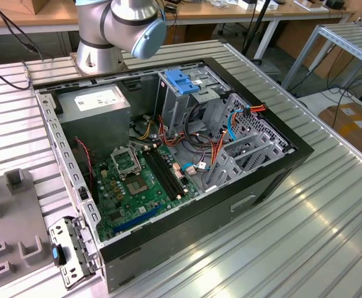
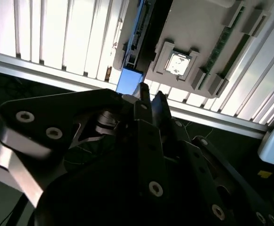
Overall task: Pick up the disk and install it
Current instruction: 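Pick up the disk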
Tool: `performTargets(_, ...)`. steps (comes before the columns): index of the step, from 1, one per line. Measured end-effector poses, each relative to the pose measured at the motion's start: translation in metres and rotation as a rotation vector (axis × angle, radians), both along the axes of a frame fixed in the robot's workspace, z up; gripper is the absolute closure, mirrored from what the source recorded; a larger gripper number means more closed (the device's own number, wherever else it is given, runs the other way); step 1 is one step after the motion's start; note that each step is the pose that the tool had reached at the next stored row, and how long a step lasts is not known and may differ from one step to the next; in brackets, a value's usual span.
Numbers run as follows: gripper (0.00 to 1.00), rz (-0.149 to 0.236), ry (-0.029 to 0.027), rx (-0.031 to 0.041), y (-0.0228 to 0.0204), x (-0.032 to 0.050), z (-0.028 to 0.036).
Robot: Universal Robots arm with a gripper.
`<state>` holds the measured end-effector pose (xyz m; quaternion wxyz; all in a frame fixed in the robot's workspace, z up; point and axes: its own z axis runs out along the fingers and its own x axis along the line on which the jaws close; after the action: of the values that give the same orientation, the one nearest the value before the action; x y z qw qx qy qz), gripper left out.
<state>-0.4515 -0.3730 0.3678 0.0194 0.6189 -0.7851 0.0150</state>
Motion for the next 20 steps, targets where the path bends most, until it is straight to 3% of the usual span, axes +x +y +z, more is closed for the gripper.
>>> performTargets(1,0.71,0.000,-0.0011,-0.0001,0.0008,-0.0014,-0.0011)
performTargets(2,0.71,0.001,-0.0018,-0.0001,0.0012,-0.0028,-0.0026)
performTargets(6,0.46,0.019,-0.0019,-0.0001,0.0029,-0.0045,-0.0115)
performTargets(8,0.46,0.038,-0.0021,0.0000,0.0049,-0.0045,-0.0188)
performTargets(14,0.46,0.114,-0.0023,0.0010,0.0058,-0.0047,-0.0281)
performTargets(20,0.46,0.147,-0.0025,0.0045,0.0063,-0.0057,-0.0402)
